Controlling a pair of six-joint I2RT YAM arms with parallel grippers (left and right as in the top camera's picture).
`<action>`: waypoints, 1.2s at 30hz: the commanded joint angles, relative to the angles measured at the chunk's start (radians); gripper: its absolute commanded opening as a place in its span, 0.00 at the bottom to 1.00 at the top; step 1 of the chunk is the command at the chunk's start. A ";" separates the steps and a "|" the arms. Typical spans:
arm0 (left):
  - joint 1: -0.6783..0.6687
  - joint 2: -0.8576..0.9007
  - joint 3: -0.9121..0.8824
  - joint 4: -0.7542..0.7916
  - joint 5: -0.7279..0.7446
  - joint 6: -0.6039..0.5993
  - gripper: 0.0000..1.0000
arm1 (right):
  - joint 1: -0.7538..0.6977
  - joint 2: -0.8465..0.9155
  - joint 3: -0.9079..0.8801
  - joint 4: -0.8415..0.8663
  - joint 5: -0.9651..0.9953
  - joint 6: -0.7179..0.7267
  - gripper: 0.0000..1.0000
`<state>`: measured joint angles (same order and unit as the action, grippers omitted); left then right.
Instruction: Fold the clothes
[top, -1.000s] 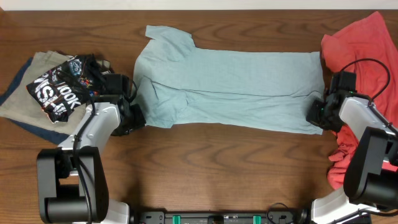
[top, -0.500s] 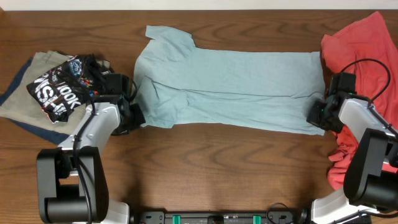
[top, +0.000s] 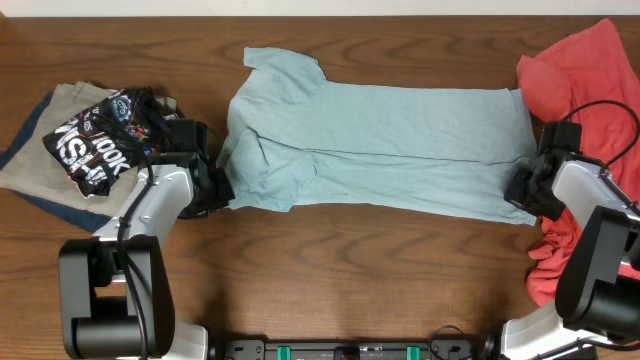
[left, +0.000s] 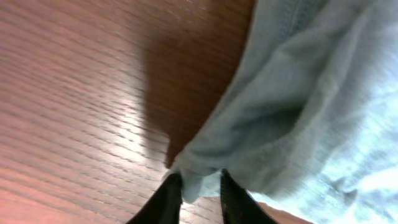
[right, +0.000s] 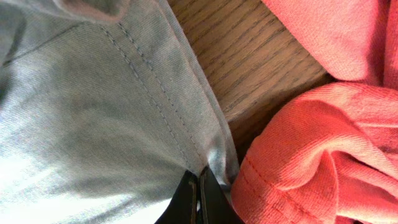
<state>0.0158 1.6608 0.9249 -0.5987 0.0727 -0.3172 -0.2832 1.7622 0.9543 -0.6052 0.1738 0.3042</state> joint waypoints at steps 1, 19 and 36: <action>0.000 0.006 -0.005 -0.005 0.036 -0.002 0.29 | -0.012 0.011 -0.027 -0.001 0.008 0.017 0.01; 0.006 0.005 -0.013 0.062 -0.225 -0.013 0.06 | -0.012 0.011 -0.027 -0.001 0.008 0.016 0.01; 0.041 -0.055 0.038 -0.275 -0.347 -0.105 0.06 | -0.012 0.011 -0.027 -0.027 0.017 0.013 0.01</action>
<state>0.0479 1.6234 0.9474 -0.8371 -0.2241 -0.3752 -0.2832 1.7618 0.9543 -0.6147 0.1738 0.3042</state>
